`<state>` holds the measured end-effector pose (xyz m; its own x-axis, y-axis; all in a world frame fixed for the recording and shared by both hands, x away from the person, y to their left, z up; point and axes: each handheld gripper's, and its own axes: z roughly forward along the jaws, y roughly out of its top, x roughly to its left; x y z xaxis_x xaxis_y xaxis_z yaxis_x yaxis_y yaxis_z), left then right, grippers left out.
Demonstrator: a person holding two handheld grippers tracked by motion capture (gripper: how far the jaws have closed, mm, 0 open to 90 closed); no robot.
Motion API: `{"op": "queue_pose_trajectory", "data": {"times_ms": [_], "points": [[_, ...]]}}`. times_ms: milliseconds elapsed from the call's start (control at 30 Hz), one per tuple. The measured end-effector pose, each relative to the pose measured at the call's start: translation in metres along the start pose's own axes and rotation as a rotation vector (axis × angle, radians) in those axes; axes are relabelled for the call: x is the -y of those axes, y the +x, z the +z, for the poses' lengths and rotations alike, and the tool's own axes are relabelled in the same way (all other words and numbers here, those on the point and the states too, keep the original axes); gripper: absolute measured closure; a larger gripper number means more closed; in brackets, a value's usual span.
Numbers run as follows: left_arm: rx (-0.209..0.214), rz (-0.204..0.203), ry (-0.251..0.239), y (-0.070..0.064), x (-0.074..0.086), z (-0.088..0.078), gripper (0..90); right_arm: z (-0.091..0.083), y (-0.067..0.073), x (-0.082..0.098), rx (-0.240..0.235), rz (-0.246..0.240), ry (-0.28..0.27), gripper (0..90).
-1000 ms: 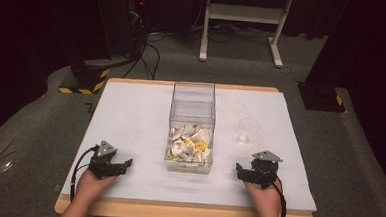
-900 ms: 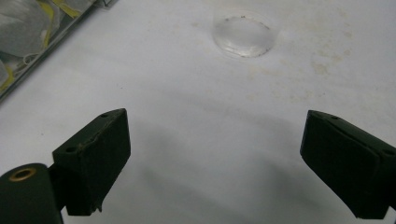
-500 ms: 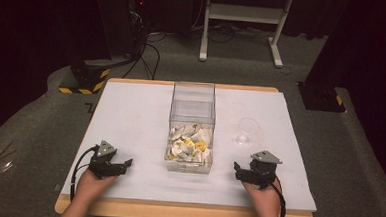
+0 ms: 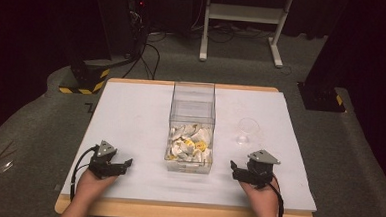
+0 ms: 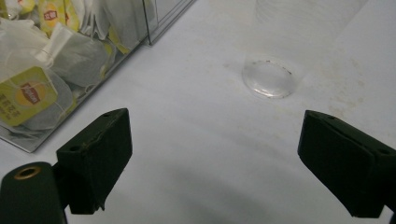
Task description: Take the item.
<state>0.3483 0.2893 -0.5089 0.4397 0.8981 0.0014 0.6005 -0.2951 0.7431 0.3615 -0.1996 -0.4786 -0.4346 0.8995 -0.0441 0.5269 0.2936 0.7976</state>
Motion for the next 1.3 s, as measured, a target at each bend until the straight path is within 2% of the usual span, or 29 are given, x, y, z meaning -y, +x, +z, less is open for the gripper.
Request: {"op": "queue_pose_trajectory", "data": {"times_ms": [533, 567, 833, 1300], "points": [[-0.005, 0.001, -0.003, -0.001, 0.000, 0.000, 22.9, -0.010, 0.002, -0.008, -0.036, 0.005, -0.035, 10.8], [-0.005, 0.001, -0.003, -0.001, 0.000, 0.000, 22.9, -0.010, 0.003, -0.009, -0.039, -0.008, -0.036, 11.1], [-0.005, 0.000, -0.003, -0.001, 0.000, 0.000, 22.9, -0.013, 0.004, -0.014, -0.054, -0.015, -0.046, 12.0], [-0.005, 0.000, -0.003, -0.001, 0.000, 0.000, 22.9, -0.018, 0.012, -0.030, -0.083, -0.013, -0.066, 12.7]]}}
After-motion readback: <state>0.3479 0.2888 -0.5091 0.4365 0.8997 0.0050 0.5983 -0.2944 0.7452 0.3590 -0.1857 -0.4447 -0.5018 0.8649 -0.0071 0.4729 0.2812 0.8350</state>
